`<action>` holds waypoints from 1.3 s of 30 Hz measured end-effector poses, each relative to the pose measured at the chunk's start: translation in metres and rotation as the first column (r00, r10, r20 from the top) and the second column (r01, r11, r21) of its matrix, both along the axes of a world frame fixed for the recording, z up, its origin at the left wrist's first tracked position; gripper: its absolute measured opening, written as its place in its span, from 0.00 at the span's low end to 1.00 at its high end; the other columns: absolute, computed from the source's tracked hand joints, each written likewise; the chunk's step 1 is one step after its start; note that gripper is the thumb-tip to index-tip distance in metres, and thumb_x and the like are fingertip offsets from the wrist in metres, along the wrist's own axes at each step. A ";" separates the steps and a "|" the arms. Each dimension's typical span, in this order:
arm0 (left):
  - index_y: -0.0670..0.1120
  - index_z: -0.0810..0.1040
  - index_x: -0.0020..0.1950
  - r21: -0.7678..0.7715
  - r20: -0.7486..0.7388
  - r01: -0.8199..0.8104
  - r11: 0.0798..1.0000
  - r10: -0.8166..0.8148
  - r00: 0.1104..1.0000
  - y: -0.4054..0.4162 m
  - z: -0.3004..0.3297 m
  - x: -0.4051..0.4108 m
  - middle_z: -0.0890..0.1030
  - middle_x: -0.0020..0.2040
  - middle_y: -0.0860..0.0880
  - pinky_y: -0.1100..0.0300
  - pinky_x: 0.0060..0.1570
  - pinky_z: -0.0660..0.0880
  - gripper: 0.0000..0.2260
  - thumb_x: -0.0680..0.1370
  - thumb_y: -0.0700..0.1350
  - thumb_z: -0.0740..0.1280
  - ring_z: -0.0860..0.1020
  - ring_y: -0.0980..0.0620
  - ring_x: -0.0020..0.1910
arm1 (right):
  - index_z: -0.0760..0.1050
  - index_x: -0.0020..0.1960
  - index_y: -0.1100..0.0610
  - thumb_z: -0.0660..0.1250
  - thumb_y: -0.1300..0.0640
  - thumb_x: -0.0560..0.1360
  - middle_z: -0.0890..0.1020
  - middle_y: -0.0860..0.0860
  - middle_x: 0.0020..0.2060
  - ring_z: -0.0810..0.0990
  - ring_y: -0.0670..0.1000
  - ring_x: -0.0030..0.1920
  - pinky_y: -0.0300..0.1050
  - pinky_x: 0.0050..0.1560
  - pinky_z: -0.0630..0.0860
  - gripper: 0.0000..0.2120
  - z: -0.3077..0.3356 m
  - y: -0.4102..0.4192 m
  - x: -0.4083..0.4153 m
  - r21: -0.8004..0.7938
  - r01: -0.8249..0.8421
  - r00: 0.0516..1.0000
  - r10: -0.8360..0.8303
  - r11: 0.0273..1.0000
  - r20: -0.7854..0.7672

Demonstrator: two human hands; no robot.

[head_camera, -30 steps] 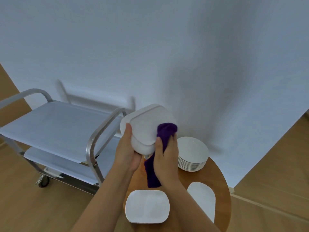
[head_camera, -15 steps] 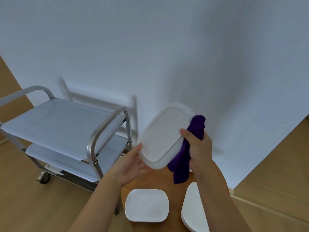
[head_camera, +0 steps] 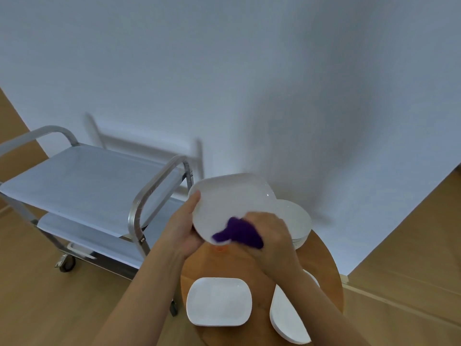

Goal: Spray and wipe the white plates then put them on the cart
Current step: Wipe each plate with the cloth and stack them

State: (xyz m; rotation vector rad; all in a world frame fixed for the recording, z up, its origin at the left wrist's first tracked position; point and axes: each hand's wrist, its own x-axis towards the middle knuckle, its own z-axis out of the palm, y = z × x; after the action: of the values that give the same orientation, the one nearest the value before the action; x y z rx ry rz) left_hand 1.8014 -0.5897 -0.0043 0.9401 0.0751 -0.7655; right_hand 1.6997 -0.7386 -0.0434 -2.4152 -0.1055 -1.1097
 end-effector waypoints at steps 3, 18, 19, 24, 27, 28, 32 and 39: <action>0.46 0.81 0.56 -0.036 0.101 0.088 0.995 -0.084 0.991 0.007 -0.009 -0.006 0.84 0.53 0.43 0.50 0.49 0.78 0.18 0.76 0.56 0.61 0.83 0.46 0.51 | 0.74 0.58 0.60 0.68 0.43 0.72 0.75 0.54 0.52 0.73 0.52 0.53 0.40 0.50 0.69 0.23 0.008 -0.021 0.006 0.285 0.437 0.886 -0.355 0.853 -0.298; 0.47 0.81 0.59 -0.026 0.154 0.055 0.998 -0.051 0.987 -0.028 -0.035 -0.023 0.84 0.53 0.46 0.61 0.42 0.80 0.23 0.72 0.61 0.62 0.83 0.52 0.52 | 0.74 0.51 0.56 0.60 0.48 0.76 0.75 0.50 0.45 0.73 0.47 0.44 0.34 0.40 0.70 0.12 0.003 0.048 0.020 0.241 0.169 0.971 -0.119 0.956 -0.209; 0.47 0.82 0.56 -0.029 0.143 0.054 0.998 -0.049 0.988 -0.028 -0.038 -0.024 0.84 0.50 0.47 0.61 0.41 0.80 0.22 0.72 0.61 0.62 0.83 0.52 0.49 | 0.75 0.50 0.56 0.60 0.49 0.75 0.76 0.50 0.44 0.73 0.47 0.43 0.31 0.40 0.68 0.12 -0.001 0.045 0.016 0.224 0.152 0.972 -0.105 0.963 -0.209; 0.46 0.77 0.64 -0.002 0.032 0.066 0.998 -0.065 0.997 -0.032 -0.058 -0.035 0.81 0.57 0.42 0.54 0.46 0.80 0.26 0.73 0.61 0.61 0.81 0.46 0.55 | 0.76 0.44 0.58 0.67 0.56 0.73 0.78 0.51 0.39 0.74 0.47 0.39 0.33 0.36 0.70 0.06 -0.032 0.013 -0.013 0.118 0.177 0.967 -0.150 0.977 -0.206; 0.49 0.72 0.70 0.023 -0.012 0.148 0.989 -0.148 0.989 -0.030 -0.079 -0.043 0.78 0.63 0.41 0.49 0.51 0.79 0.26 0.77 0.62 0.57 0.77 0.42 0.62 | 0.75 0.43 0.59 0.69 0.59 0.73 0.77 0.53 0.38 0.74 0.51 0.38 0.38 0.36 0.69 0.04 -0.053 -0.023 -0.031 0.124 0.355 0.900 -0.303 0.927 -0.313; 0.50 0.73 0.69 0.042 -0.030 0.164 0.985 -0.163 0.986 -0.029 -0.086 -0.045 0.79 0.63 0.42 0.49 0.51 0.79 0.26 0.77 0.62 0.57 0.78 0.42 0.61 | 0.74 0.43 0.60 0.68 0.59 0.74 0.77 0.53 0.39 0.74 0.52 0.40 0.40 0.37 0.69 0.04 -0.060 -0.037 -0.037 0.129 0.418 0.862 -0.348 0.899 -0.370; 0.51 0.76 0.65 0.128 -0.151 0.220 0.967 -0.200 0.968 -0.039 -0.117 -0.060 0.81 0.60 0.43 0.48 0.51 0.79 0.25 0.75 0.63 0.59 0.80 0.43 0.58 | 0.75 0.50 0.58 0.66 0.55 0.76 0.77 0.51 0.45 0.74 0.51 0.45 0.42 0.43 0.68 0.07 -0.088 -0.087 -0.060 0.279 0.625 0.738 -0.436 0.729 -0.515; 0.49 0.76 0.62 0.173 -0.399 0.127 0.977 -0.048 0.916 -0.097 -0.179 -0.099 0.83 0.56 0.43 0.44 0.44 0.80 0.20 0.75 0.59 0.65 0.82 0.41 0.53 | 0.71 0.51 0.51 0.65 0.52 0.76 0.76 0.46 0.46 0.75 0.48 0.48 0.42 0.45 0.69 0.06 -0.122 -0.125 -0.101 0.504 0.748 0.658 -0.387 0.432 -0.646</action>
State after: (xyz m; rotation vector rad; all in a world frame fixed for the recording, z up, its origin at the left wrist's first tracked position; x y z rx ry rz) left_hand 1.7025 -0.6863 -0.1828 0.9686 0.4714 -1.0387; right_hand 1.5986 -0.8640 -0.1654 -1.8241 1.2344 -0.5821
